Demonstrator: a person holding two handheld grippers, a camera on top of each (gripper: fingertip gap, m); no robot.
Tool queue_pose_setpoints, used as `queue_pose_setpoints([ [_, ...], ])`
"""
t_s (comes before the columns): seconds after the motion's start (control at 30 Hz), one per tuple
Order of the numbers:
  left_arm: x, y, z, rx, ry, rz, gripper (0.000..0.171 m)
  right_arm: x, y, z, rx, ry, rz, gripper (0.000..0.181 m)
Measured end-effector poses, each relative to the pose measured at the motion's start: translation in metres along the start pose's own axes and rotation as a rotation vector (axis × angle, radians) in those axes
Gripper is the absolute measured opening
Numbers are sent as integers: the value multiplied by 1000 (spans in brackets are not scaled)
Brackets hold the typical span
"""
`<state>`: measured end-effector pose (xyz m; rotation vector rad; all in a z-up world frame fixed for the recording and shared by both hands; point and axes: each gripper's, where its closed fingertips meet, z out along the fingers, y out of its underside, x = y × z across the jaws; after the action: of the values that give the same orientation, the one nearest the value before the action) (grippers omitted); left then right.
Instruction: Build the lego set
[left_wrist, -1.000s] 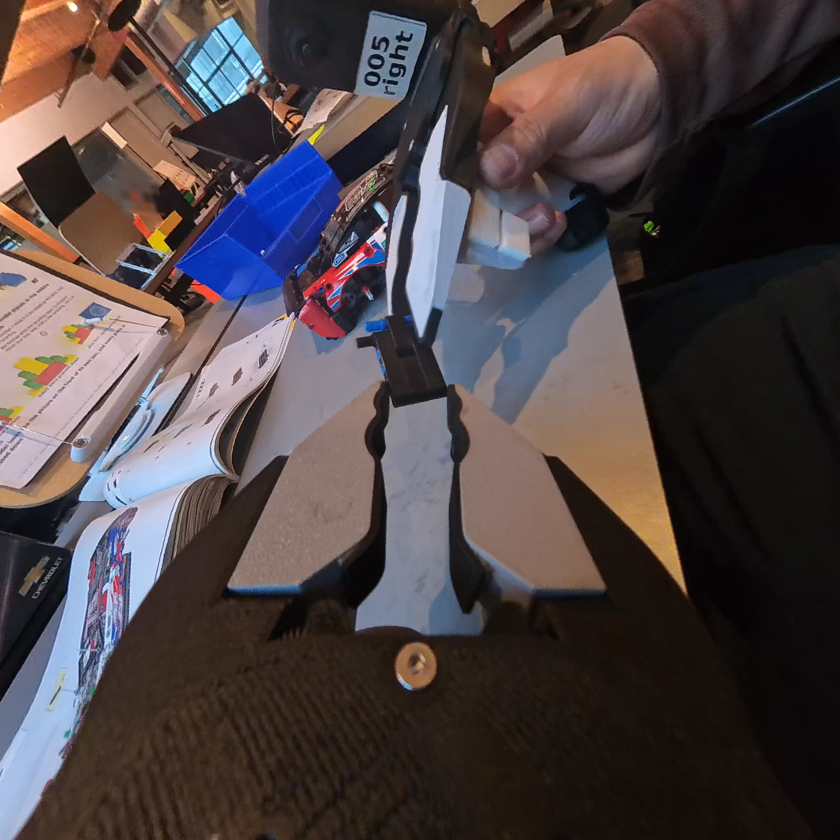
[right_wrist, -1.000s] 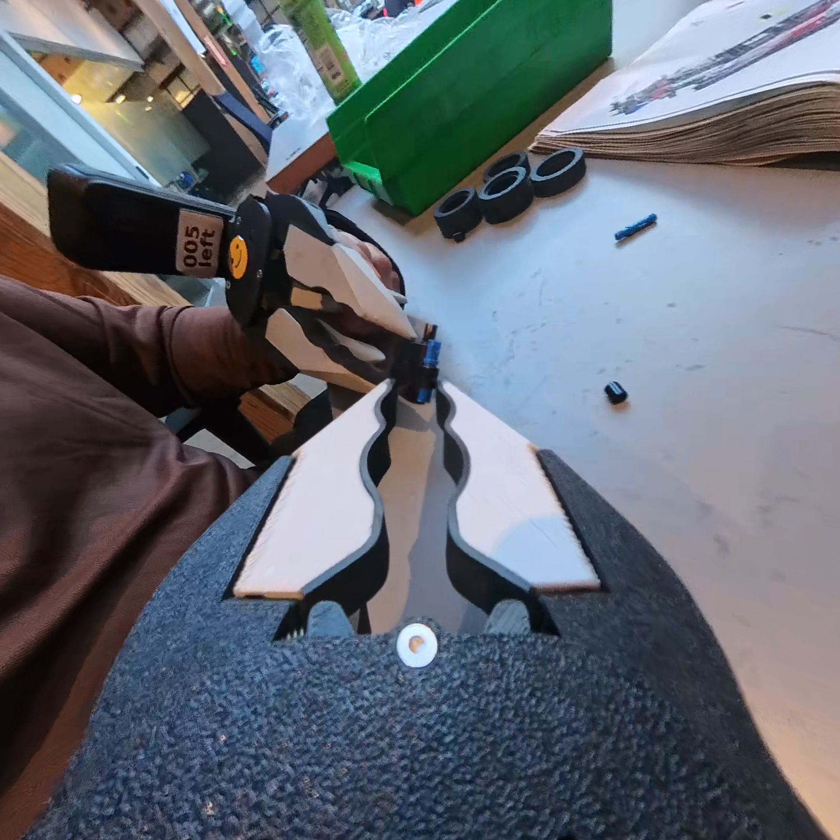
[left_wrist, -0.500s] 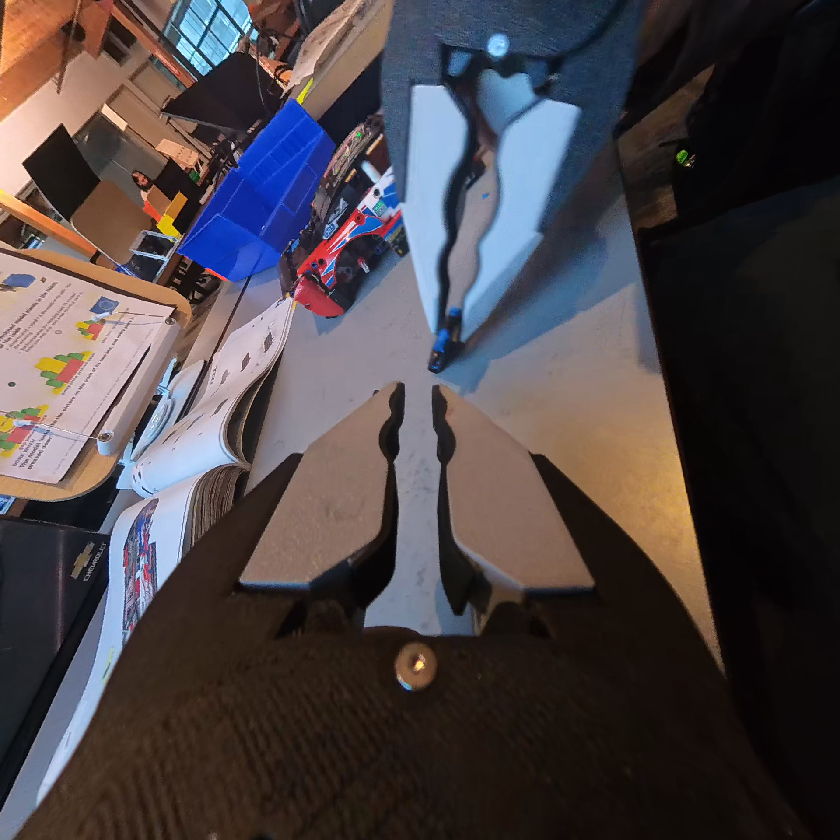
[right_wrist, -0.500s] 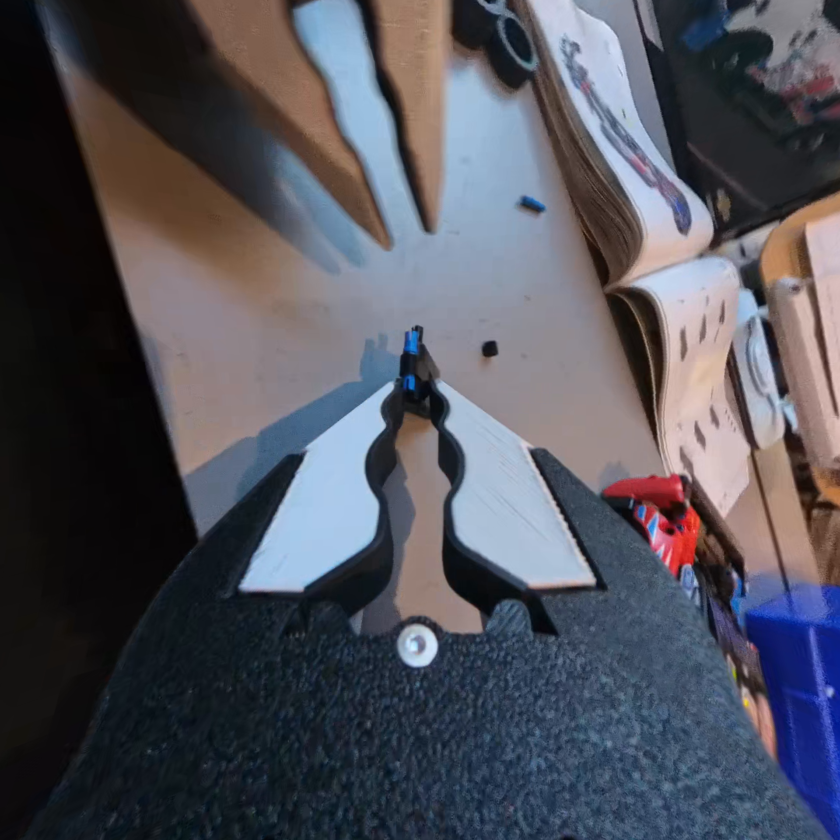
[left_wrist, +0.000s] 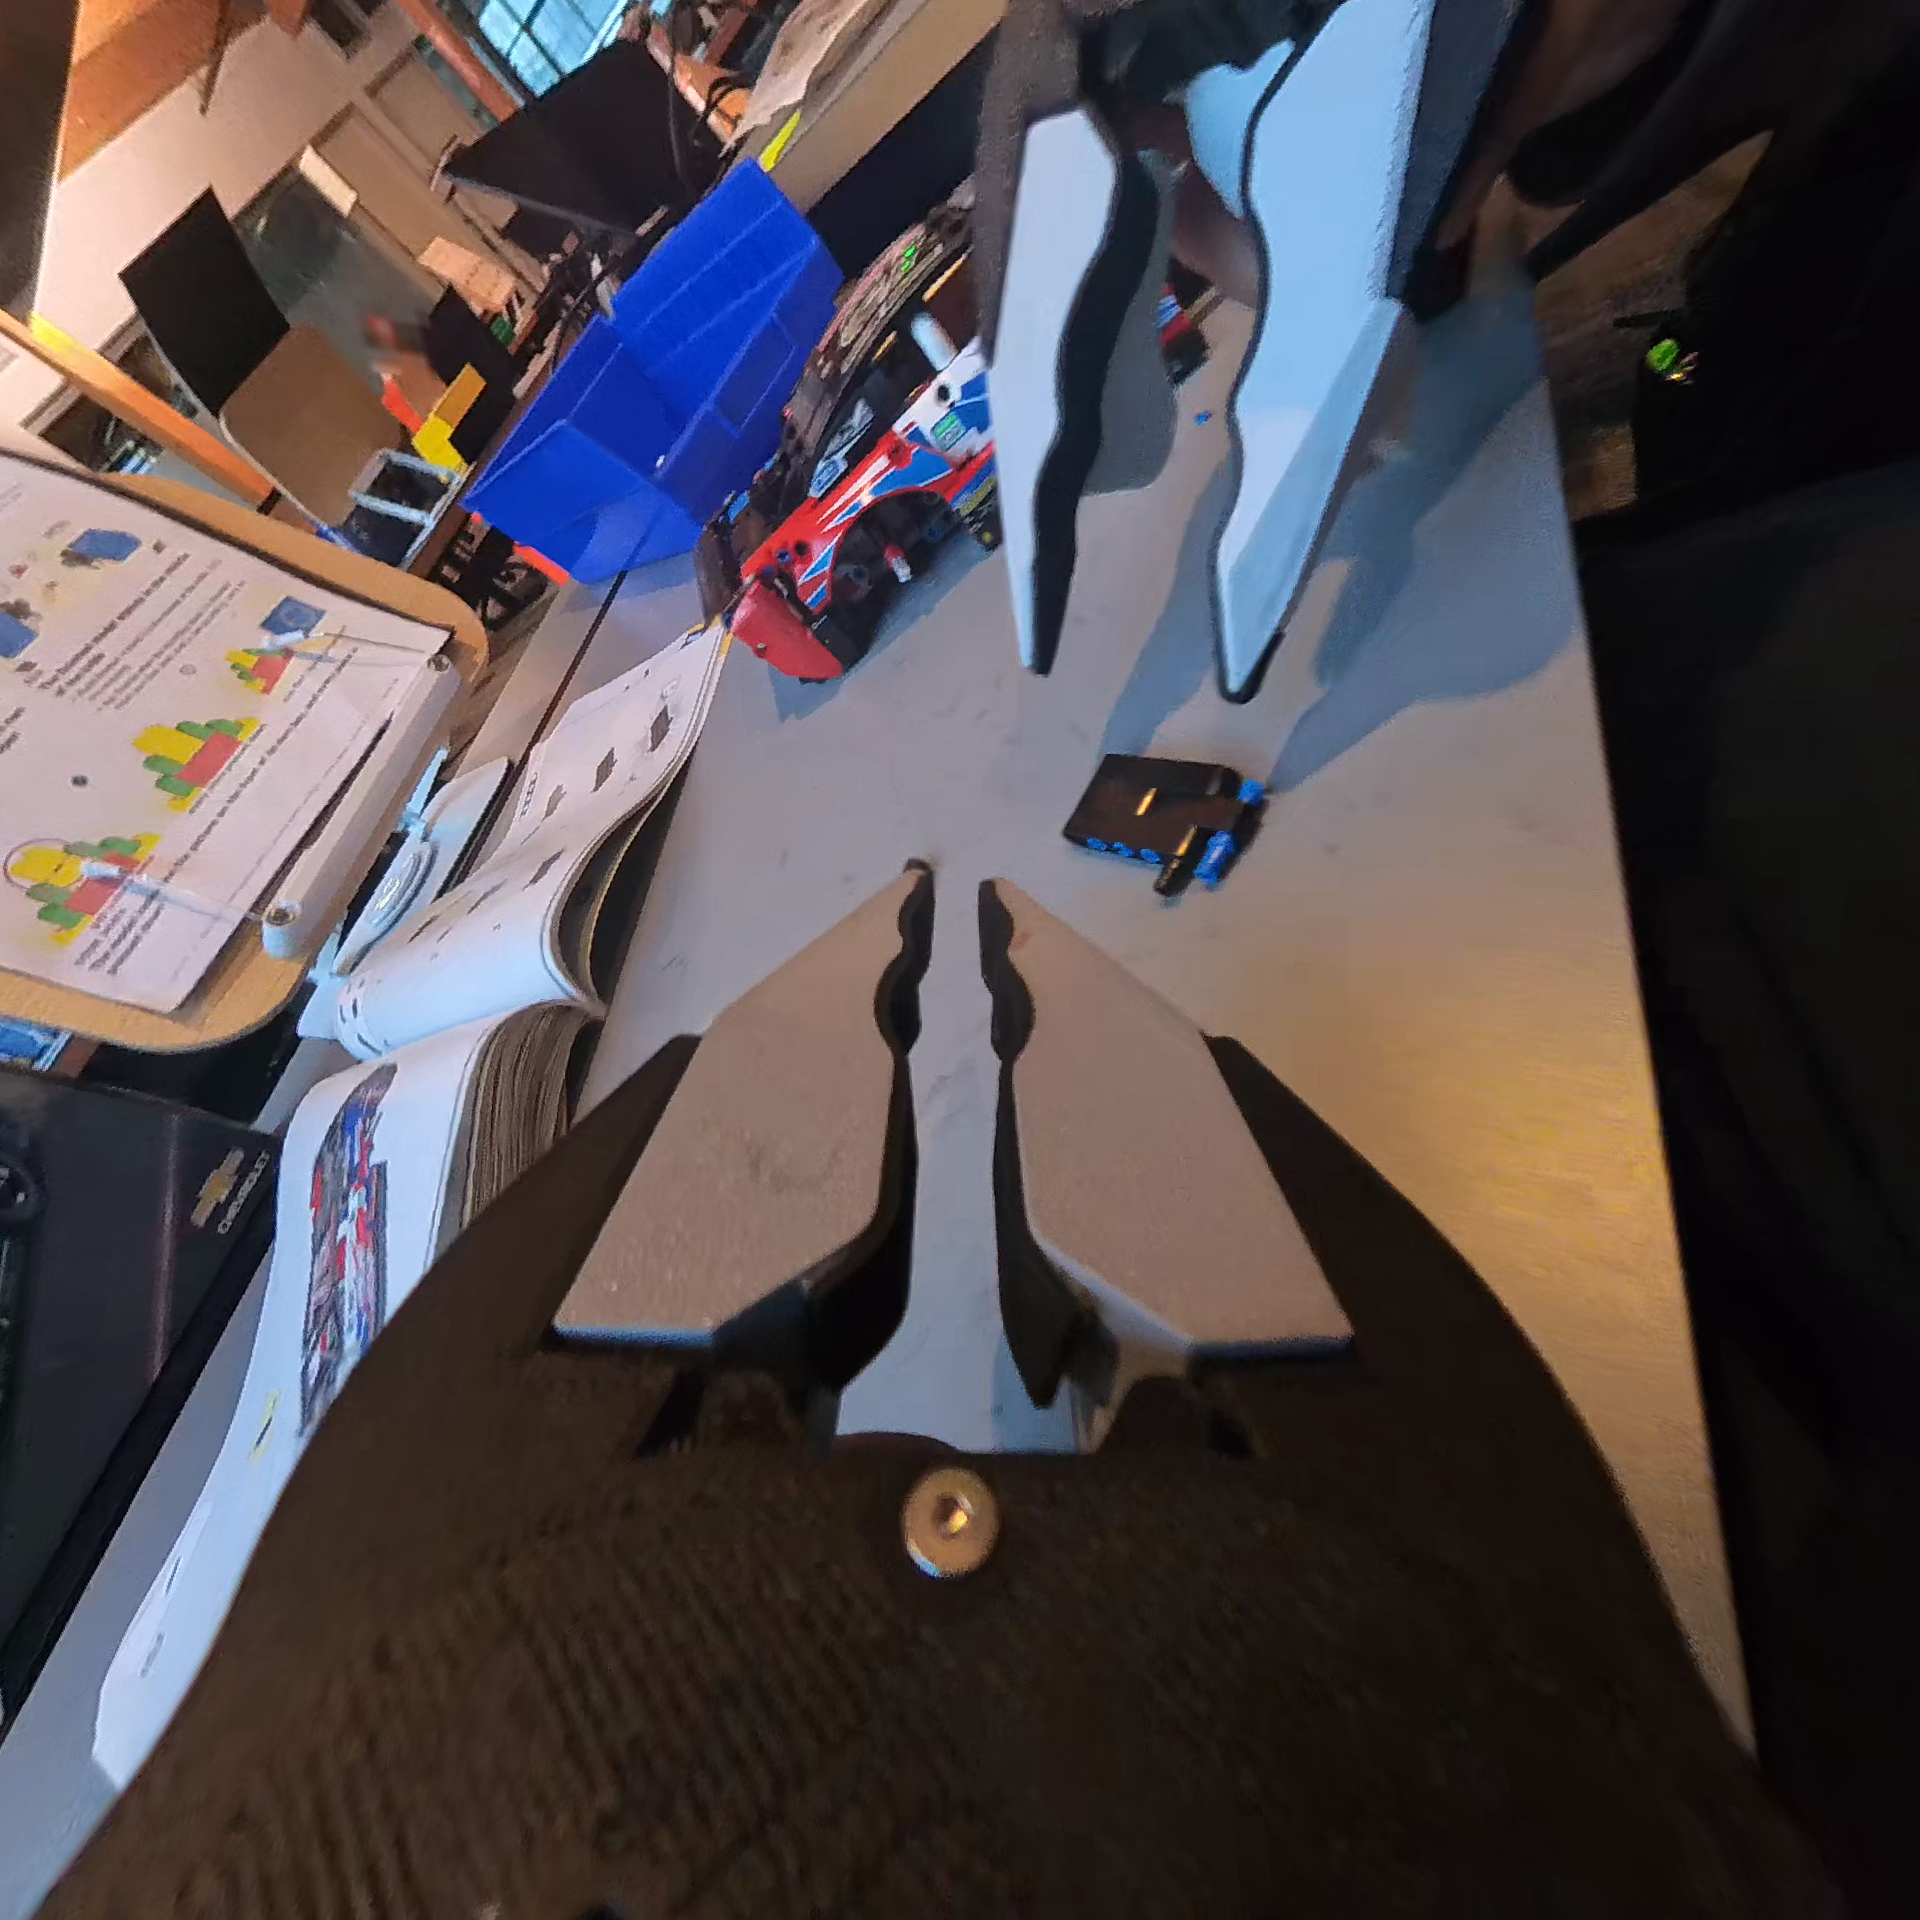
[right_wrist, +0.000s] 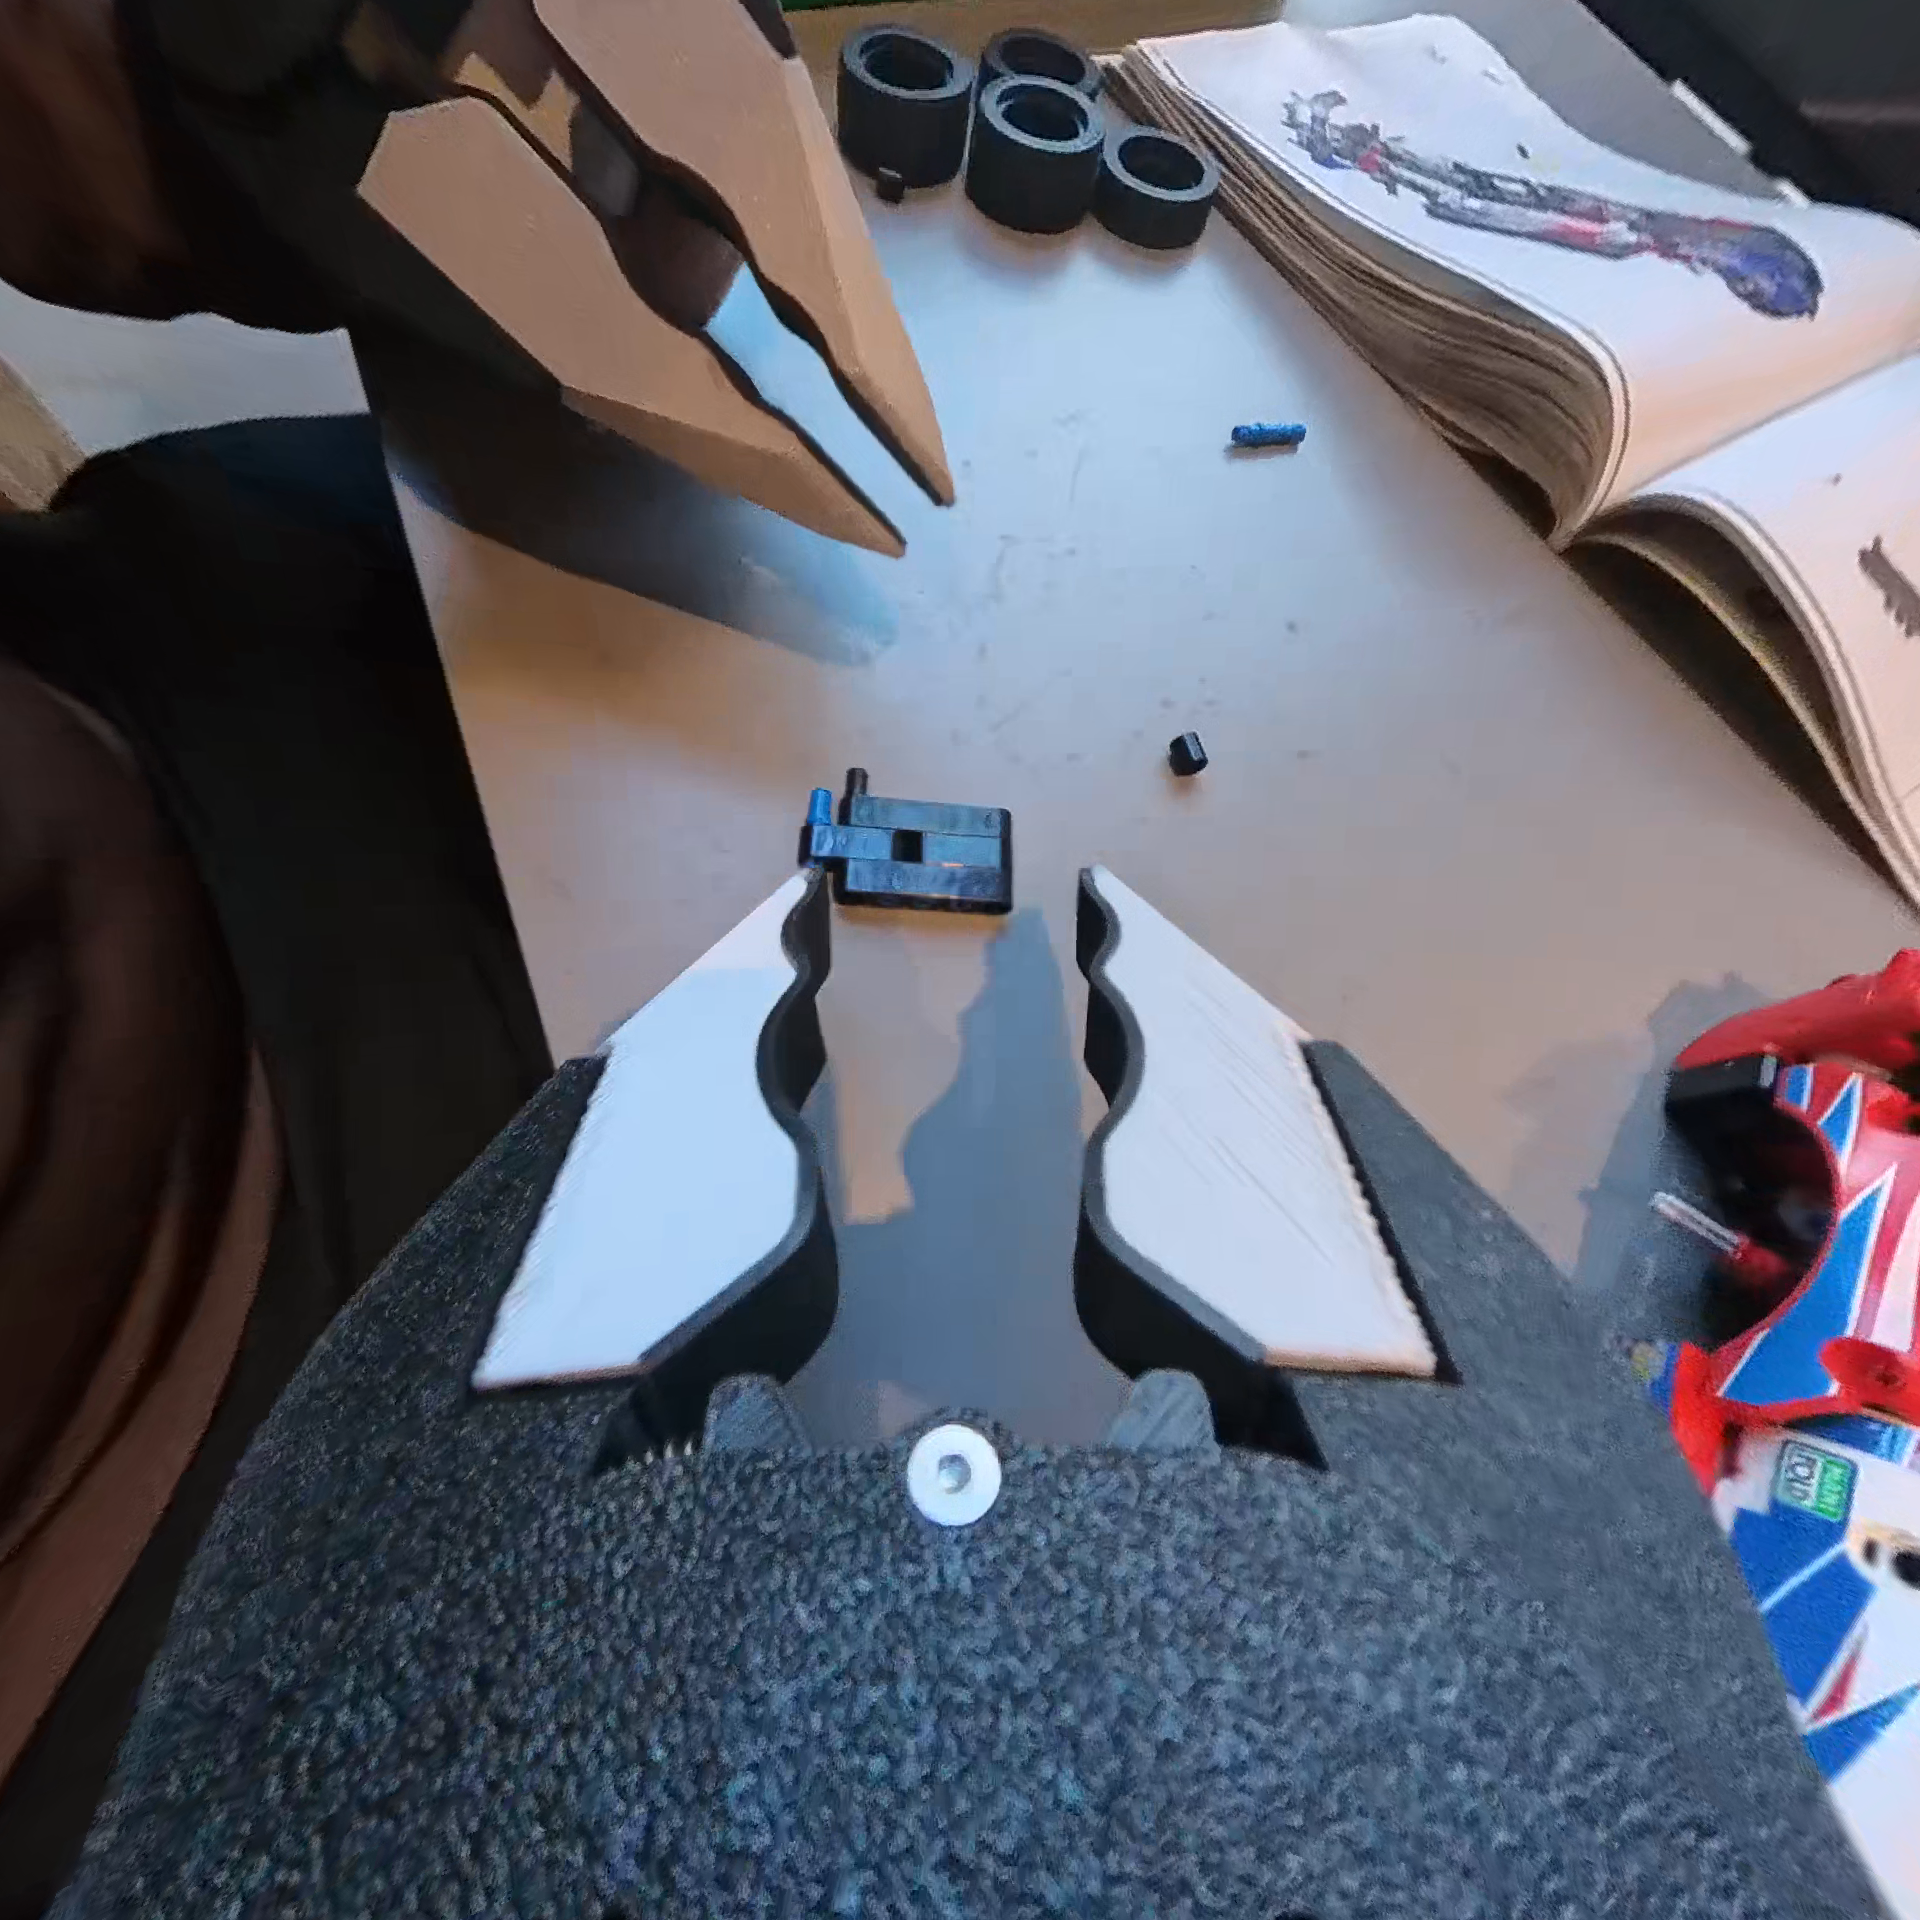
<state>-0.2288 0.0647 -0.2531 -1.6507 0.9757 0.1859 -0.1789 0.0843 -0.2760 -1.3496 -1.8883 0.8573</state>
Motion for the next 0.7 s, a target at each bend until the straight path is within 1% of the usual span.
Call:
queue_pose_setpoints([
  [0.1,-8,4,1,-23,-20,-60,9,2,1,1,-2,-12,30,47],
  [0.17,-15,7,2,-32,-28,-115,14,2,2,2,-9,-22,38,47],
  [0.27,-21,9,2,-26,-6,-195,21,1,5,4,-20,-50,54,47],
  [0.5,-26,9,1,0,33,-290,20,0,9,7,-44,-115,107,48],
  [0.7,-26,11,3,10,130,-388,18,0,10,8,-55,-142,126,47],
])
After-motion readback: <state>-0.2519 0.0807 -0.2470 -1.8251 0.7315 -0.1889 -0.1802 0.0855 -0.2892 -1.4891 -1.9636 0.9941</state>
